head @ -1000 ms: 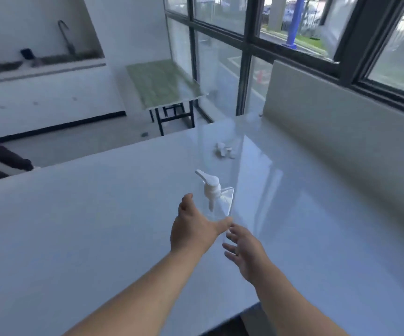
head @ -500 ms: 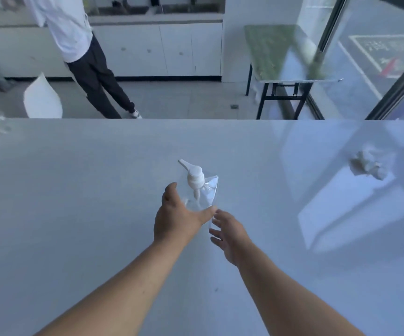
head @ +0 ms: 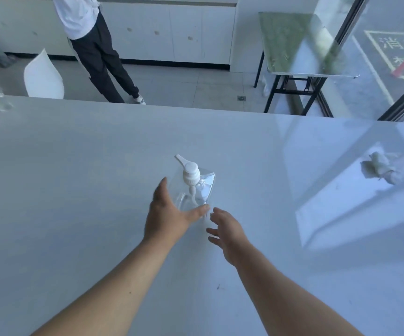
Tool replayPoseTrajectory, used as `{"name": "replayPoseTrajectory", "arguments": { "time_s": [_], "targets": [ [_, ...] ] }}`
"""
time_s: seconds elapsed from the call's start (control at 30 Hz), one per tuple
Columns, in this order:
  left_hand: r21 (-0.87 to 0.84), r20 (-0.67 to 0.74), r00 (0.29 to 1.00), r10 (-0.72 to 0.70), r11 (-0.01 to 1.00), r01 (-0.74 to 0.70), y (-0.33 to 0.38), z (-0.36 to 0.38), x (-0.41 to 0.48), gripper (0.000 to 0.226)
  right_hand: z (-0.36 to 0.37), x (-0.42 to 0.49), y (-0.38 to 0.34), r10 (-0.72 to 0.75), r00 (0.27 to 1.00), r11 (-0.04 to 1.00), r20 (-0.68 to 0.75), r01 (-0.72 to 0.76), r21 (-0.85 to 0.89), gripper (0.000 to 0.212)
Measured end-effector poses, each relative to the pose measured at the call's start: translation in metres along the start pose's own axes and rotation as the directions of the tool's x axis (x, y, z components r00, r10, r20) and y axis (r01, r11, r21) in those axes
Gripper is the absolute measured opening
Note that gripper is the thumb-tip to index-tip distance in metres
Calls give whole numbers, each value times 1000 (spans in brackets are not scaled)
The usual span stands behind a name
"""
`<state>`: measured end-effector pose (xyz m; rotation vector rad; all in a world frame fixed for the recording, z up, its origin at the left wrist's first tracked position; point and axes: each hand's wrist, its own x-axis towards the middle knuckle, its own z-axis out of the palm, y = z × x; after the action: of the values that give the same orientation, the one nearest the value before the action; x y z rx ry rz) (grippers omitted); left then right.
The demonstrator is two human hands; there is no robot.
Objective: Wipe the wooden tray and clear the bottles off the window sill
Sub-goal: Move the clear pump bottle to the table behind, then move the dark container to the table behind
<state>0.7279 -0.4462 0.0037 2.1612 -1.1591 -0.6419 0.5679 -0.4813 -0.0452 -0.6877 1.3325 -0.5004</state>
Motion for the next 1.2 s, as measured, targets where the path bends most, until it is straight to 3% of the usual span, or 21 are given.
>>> {"name": "replayPoseTrajectory", "arguments": {
  "time_s": [0.07, 0.17, 0.27, 0.37, 0.47, 0.53, 0.7, 0.87, 0.93, 1.07, 1.13, 1.2],
  "targets": [
    [-14, -128, 992, -21, 1000, 19, -12, -4, -14, 111, -16, -9, 5, -38, 999, 999, -22, 37, -33, 35],
    [6, -211, 977, 17, 1000, -16, -29, 5, -51, 49, -58, -31, 18, -116, 986, 987, -118, 101, -123, 27],
    [86, 21, 998, 52, 995, -54, -9, 45, -89, 25, -126, -67, 32, -228, 936, 954, -270, 159, -253, 20],
    [153, 306, 944, 124, 972, -177, 39, 104, -118, 13, -209, -112, 53, -355, 835, 891, -420, 166, -423, 34],
    [212, 525, 811, 260, 882, -420, 107, 171, -163, 43, -302, -170, 86, -472, 685, 798, -555, 65, -598, 53],
    [190, 629, 699, 340, 805, -562, 158, 216, -214, 55, -365, -221, 121, -480, 595, 796, -645, -14, -605, 57],
    [9, 804, 385, 452, 639, -769, 251, 310, -392, 63, -483, -362, 238, -316, 408, 913, -856, -115, -391, 53],
    [-182, 865, 102, 492, 495, -850, 293, 372, -590, 72, -536, -501, 364, -109, 229, 984, -967, -113, -137, 48],
    [-250, 873, 5, 488, 456, -854, 299, 389, -664, 79, -545, -547, 411, -14, 181, 995, -983, -97, -32, 46],
    [-330, 862, -97, 498, 405, -853, 305, 413, -779, 95, -570, -606, 480, 166, 133, 986, -977, -3, 167, 47],
    [-343, 847, -117, 519, 364, -866, 309, 426, -820, 101, -589, -621, 504, 245, 140, 962, -959, 87, 258, 48],
    [-341, 834, -141, 534, 297, -892, 313, 442, -854, 105, -610, -629, 521, 320, 193, 915, -927, 191, 356, 50]
  ]
}}
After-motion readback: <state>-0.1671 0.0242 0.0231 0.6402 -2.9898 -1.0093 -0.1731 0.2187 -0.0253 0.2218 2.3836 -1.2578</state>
